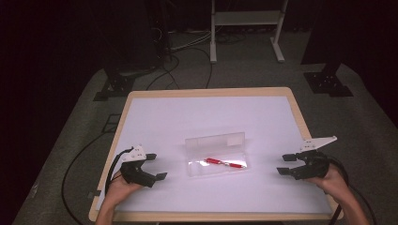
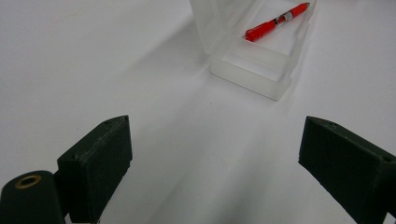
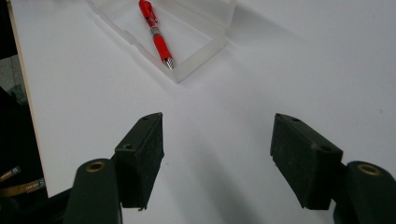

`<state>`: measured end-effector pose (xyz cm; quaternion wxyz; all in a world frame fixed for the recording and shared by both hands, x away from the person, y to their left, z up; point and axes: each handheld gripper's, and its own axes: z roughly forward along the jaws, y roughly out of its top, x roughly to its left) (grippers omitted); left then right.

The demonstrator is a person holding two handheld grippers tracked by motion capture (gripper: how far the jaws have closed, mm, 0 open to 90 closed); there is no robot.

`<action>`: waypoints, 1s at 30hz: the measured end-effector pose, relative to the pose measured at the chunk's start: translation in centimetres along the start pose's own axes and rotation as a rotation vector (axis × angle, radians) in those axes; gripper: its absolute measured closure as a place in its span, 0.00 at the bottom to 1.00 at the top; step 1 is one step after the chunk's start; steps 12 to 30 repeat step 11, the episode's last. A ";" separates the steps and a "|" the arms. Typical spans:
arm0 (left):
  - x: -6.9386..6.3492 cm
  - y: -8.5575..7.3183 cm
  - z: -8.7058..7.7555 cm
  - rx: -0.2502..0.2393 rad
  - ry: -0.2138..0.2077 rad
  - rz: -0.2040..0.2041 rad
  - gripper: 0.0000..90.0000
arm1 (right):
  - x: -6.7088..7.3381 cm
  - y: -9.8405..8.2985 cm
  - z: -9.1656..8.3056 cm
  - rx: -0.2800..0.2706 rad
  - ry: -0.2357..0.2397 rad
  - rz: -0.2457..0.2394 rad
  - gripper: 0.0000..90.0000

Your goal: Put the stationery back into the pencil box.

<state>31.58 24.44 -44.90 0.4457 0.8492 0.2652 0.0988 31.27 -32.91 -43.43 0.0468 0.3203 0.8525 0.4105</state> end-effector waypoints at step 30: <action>-0.2 0.3 0.4 -0.014 -0.016 -0.012 0.10 | 0.5 -2.8 -0.6 -0.033 -0.011 0.030 0.36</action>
